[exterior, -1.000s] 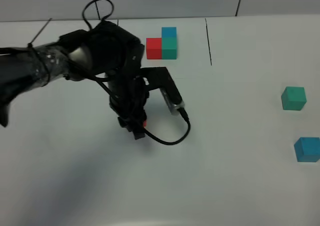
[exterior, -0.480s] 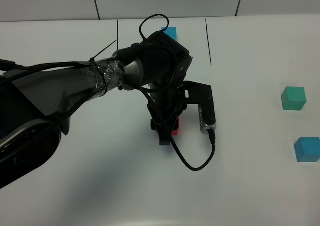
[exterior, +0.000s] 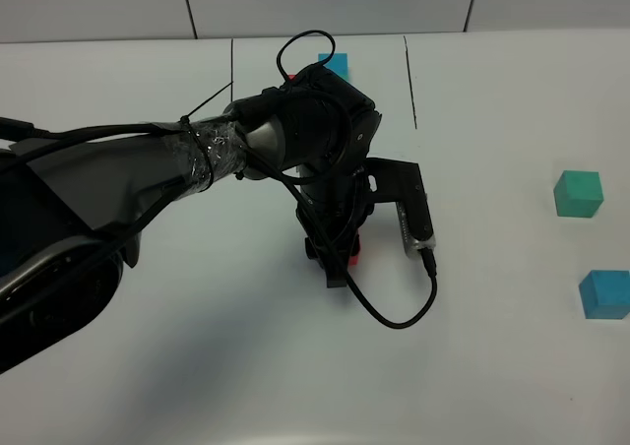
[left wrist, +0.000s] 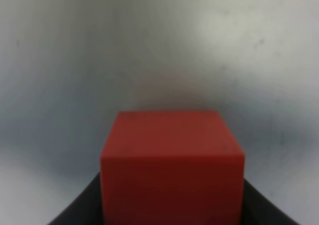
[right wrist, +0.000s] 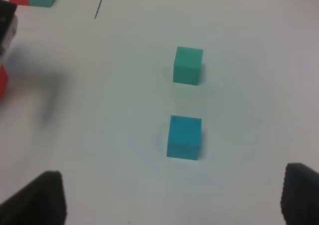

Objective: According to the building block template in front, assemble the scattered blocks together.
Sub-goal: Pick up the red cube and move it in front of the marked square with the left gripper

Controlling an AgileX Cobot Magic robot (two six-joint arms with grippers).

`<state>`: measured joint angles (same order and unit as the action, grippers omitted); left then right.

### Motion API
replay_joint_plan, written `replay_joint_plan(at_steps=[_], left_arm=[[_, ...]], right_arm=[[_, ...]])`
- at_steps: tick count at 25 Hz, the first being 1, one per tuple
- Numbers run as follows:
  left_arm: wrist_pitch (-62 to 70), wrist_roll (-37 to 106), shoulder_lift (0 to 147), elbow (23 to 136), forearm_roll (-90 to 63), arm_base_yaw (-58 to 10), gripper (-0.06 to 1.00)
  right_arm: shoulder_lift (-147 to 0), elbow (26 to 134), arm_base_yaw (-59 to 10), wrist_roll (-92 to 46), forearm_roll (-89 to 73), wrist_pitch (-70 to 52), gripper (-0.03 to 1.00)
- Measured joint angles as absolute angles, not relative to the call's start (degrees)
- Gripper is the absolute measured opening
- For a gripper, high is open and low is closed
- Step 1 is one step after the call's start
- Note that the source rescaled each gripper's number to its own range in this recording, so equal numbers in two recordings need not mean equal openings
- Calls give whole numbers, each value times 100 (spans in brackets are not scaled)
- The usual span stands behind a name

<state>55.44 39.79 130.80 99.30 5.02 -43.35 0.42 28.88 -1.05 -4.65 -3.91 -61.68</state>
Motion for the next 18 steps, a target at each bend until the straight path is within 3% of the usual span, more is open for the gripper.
replay_joint_plan(at_steps=[18], left_arm=[[5620,3774,13304,10015,536,-4346,0]], right_arm=[[42,2888,-105,-458,-391,-6168,87]])
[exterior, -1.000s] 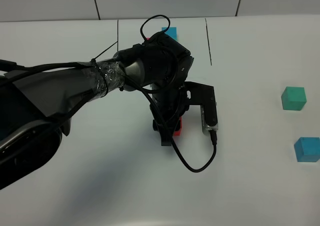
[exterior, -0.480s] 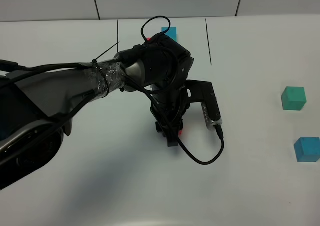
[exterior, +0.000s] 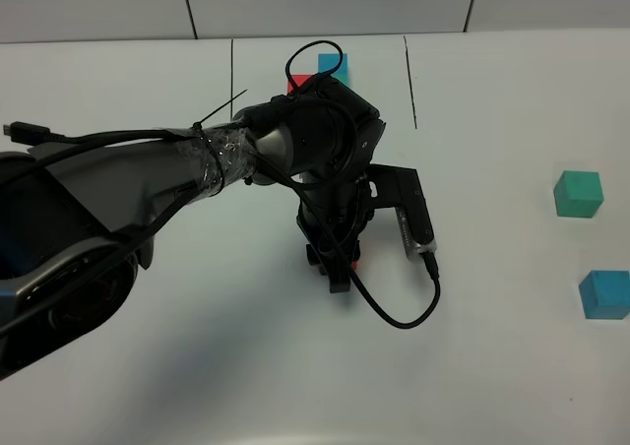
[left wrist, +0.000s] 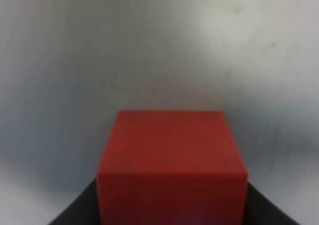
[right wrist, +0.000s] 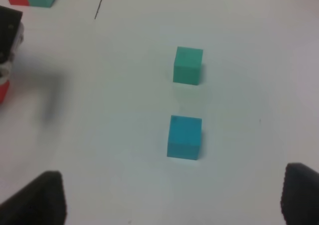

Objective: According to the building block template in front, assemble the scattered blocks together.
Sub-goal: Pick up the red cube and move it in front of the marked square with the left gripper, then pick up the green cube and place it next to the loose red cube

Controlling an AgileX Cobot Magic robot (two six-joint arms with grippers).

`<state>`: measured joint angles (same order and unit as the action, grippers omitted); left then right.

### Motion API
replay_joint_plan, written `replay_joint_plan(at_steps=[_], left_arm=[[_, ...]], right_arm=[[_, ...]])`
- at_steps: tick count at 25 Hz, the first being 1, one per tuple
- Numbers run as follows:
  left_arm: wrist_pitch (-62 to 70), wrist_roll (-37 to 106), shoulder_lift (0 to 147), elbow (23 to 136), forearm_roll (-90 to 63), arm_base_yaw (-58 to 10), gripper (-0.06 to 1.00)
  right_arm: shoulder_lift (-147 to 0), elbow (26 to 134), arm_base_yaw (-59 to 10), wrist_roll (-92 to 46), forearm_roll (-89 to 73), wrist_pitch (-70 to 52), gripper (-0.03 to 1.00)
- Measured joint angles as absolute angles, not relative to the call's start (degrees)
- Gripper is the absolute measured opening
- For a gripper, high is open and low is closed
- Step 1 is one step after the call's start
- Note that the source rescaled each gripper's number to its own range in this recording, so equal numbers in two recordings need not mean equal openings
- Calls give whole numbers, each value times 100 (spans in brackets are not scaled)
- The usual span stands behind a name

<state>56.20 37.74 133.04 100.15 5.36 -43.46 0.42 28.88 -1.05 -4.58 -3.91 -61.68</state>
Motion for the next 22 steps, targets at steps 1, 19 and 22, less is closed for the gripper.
replay_joint_plan(at_steps=[1,19,22], left_arm=[[5620,3811,13304,10015,536,-4346,0],[5629,3920,13338,10017,752,-4346,57],[5641,3923,13203,9992,838,-4346,86]], right_arm=[[42,2888,-105,-458,-391,-6168,87],[42,2888,-105,-458,-391,-6168,87],[46,2888,-105,-458,-391,-6168,87]])
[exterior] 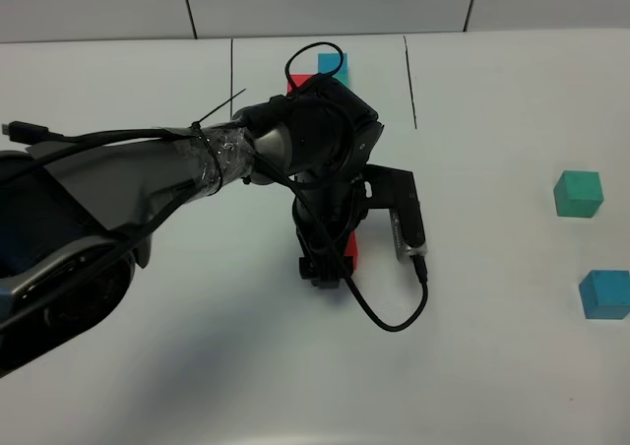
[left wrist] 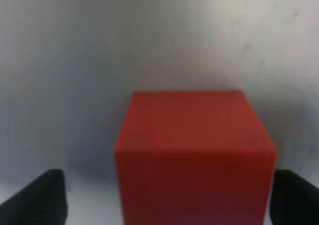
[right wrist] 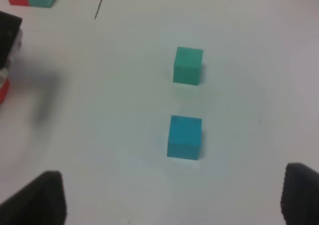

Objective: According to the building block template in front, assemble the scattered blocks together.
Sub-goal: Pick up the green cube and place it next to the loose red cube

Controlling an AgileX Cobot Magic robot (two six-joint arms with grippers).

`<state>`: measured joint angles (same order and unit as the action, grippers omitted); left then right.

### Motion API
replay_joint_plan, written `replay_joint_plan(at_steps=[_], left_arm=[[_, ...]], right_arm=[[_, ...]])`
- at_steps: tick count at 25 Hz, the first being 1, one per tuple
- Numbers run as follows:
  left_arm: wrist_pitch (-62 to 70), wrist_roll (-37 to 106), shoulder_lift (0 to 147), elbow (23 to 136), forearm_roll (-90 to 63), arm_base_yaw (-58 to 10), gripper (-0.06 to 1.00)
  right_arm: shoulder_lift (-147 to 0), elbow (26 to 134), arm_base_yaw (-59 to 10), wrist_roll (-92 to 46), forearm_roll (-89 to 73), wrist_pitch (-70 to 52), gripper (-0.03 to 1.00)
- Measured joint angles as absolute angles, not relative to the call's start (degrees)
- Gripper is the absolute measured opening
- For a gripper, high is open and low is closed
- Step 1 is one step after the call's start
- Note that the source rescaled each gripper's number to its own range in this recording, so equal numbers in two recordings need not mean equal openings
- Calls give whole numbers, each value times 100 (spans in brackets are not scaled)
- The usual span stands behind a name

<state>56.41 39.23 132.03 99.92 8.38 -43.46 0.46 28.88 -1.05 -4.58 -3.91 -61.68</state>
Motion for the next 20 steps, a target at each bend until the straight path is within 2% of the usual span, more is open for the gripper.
replay_joint_plan(at_steps=[1,3,10,20], left_arm=[[5641,3923,13093,9990,845,-4346,93],[5641,3886,12845,9990,850,-4346,100],[5692,2900,12179,9990,874,-4063,100],[6656,2072,11973,9986,274,-2345,97]], right_arm=[[46,2888,-105,-458,-391,-6168,87],[46,2888,-105,-458,-391,-6168,87],[46,2888,-105,-453,-391,-6168,87],[46,2888,-105,-453,-391,-6168,87]])
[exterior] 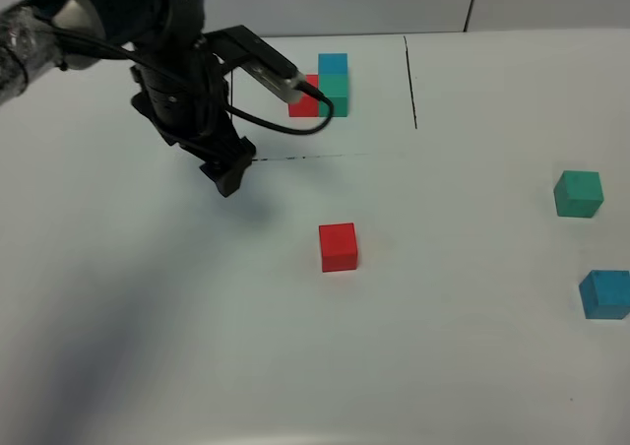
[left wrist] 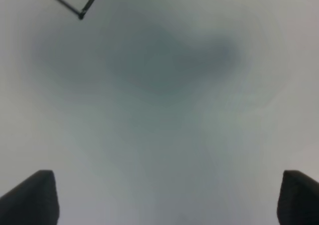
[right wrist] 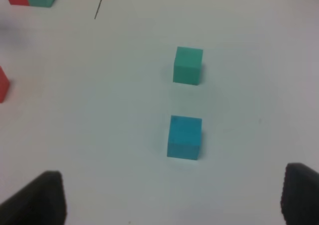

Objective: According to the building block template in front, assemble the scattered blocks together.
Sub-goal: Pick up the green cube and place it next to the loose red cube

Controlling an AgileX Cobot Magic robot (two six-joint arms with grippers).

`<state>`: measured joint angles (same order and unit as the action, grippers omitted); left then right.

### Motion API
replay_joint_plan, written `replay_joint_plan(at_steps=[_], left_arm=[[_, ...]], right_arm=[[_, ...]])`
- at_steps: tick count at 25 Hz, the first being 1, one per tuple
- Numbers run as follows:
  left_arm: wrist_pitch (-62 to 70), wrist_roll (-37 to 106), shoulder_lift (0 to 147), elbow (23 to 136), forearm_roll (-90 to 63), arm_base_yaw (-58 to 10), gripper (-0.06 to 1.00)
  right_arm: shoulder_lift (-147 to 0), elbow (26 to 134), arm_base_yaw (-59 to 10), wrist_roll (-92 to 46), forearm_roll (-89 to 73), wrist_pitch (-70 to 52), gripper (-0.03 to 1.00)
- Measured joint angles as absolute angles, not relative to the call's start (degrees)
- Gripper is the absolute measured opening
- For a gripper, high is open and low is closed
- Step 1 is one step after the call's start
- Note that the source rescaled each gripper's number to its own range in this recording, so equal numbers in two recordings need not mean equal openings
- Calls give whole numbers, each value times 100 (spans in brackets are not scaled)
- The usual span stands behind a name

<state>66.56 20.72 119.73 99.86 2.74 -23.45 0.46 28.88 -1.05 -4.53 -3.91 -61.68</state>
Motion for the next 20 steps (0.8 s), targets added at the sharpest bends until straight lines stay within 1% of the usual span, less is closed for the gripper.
replay_joint_plan(at_steps=[3,7,13,16,20], left_arm=[[6673,2055,11815,9954,77,-1986,96],[6394,2021,11341,9581,0,-1586,95],[5652,1564,10198,8380,0,-920,93],[5445,1323,9499,7817,0,-748,91],[5365,847,8551,7196,121,-712,90]], right_arm=[[46,2888,-105,-453,-391,-6168,87],[46,2888,-105,-453,-391,-6168,87],[46,2888,-105,-453,-391,-6168,87],[46,2888,-105,-453,-391,-6168,87],[46,2888,-105,-453,-391,-6168,87]])
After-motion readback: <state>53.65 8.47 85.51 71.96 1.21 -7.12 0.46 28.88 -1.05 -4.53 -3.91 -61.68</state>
